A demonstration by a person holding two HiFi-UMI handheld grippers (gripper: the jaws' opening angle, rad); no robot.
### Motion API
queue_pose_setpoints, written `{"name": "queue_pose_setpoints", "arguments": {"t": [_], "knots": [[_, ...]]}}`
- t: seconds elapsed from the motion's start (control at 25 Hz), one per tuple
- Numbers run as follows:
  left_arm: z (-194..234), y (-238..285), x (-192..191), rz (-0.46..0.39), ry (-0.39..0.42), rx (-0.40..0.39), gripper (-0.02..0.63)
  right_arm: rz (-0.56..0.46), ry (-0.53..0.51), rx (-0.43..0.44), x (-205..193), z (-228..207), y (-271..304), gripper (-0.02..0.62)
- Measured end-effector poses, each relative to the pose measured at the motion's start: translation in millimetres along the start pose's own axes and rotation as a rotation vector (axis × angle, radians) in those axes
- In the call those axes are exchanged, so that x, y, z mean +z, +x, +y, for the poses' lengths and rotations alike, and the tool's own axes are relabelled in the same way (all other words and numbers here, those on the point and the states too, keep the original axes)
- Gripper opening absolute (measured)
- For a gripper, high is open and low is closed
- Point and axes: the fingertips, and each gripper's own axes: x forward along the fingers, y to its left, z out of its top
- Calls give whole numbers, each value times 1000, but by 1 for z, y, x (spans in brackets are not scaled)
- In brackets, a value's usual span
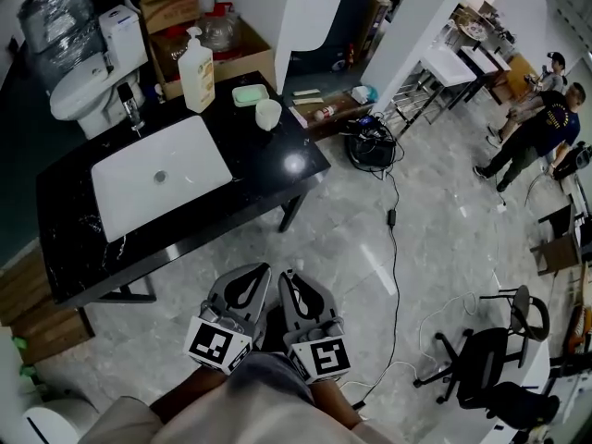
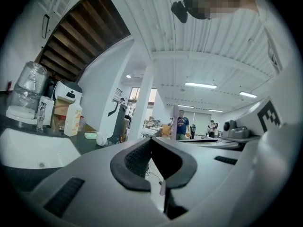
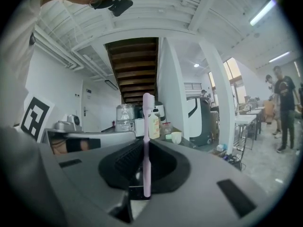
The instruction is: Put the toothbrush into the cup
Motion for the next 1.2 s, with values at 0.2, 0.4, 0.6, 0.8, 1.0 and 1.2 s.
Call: {"name": "queue_pose_setpoints", "arguments": {"t": [0.2,0.4,0.6,0.8,1.0,1.2], "knots": [[3,30,-1,11,5,20,11,2,15,34,1,-26,20,43],[10,70,2,9,0,34,11,-7,25,60,5,-60,40,43],[5,112,3,13,9,44,11,-12,17,70,14,-103,55,43],[6,149,4,14,15,71,11,-19,37,95,16,-140,66,43],[-3,178,0,31,32,108,11,-30,44,142,18,-169,70,43],[-3,191,-3,52,73,153,11,-31,71,163,15,-190,76,43]]}}
